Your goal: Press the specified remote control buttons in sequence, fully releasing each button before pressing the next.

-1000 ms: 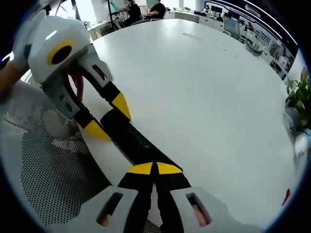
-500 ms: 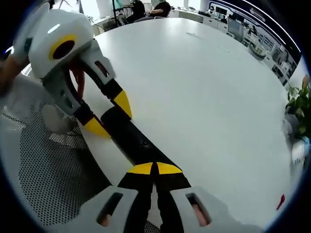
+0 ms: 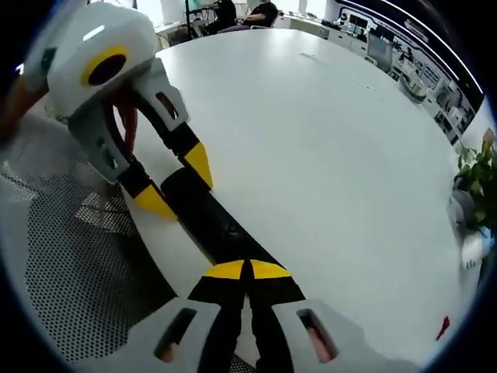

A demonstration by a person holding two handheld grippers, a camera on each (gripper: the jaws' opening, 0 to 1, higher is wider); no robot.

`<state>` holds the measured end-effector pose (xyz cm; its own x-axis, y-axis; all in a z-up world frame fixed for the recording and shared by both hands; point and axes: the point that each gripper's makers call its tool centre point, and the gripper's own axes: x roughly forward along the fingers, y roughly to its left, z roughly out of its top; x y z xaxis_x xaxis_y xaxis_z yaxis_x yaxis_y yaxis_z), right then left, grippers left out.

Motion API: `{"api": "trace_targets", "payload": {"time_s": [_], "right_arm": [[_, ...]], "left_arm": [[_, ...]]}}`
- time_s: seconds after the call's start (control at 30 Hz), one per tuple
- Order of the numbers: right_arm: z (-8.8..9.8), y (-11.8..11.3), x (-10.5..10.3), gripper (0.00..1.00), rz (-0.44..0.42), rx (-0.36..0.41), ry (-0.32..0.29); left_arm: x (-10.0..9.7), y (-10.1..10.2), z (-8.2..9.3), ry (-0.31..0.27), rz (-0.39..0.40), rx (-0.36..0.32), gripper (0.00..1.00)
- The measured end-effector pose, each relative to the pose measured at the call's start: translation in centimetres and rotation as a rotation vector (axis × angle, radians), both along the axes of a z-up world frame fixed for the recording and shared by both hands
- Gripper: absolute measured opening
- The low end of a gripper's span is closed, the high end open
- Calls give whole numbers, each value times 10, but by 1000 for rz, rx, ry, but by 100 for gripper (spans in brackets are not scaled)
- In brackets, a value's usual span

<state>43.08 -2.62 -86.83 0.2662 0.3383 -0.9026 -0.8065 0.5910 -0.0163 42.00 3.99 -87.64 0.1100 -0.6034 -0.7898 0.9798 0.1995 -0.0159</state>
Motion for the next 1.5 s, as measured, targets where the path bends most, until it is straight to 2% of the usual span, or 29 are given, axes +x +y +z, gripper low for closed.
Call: {"api": "trace_targets", "payload": {"time_s": [0.8, 1.03, 1.23, 1.5], "right_arm": [[-1, 0, -1, 0, 12, 3, -3], [-1, 0, -1, 0, -13, 28, 10], [-1, 1, -2, 0, 6, 4, 0], [0, 0, -1, 0, 1, 10, 8]], "left_arm": [[-1, -1, 0, -4, -10, 8, 25], [0, -1, 0, -3, -8, 6, 25], [0, -1, 0, -3, -8, 4, 25], [0, -1, 0, -3, -8, 3, 25]]}}
